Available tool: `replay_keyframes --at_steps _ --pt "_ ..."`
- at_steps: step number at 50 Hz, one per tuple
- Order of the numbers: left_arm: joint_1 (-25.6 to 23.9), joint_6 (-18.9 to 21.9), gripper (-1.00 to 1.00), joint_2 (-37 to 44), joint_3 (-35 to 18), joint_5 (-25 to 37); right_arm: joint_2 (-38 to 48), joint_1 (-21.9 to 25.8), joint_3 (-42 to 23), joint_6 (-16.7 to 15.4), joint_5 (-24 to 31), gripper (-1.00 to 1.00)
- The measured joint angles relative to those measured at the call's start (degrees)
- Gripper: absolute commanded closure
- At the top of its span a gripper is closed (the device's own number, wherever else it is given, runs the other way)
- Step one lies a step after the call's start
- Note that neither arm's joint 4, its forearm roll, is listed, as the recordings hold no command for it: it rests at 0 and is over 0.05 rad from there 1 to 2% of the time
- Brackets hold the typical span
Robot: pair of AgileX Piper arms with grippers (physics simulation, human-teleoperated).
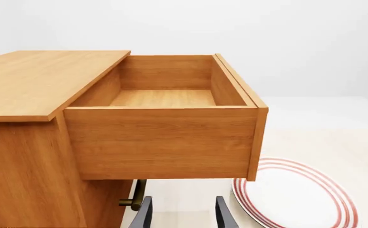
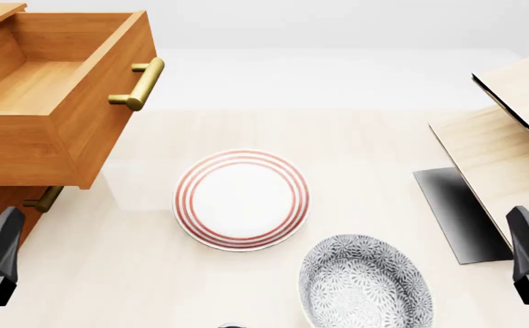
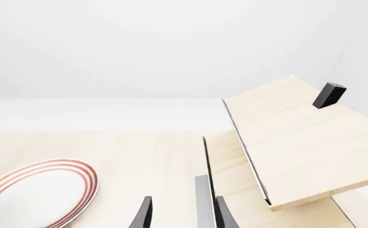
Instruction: Close the top drawer of the cabinet.
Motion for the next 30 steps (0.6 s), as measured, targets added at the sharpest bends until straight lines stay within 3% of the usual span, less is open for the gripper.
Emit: replay_keyframes --at_steps 30 --pt "0.8 0.0 -1.0 0.7 0.0 -0.7 0.0 -2.0 -0.2 -0.3 0.1 -1.0"
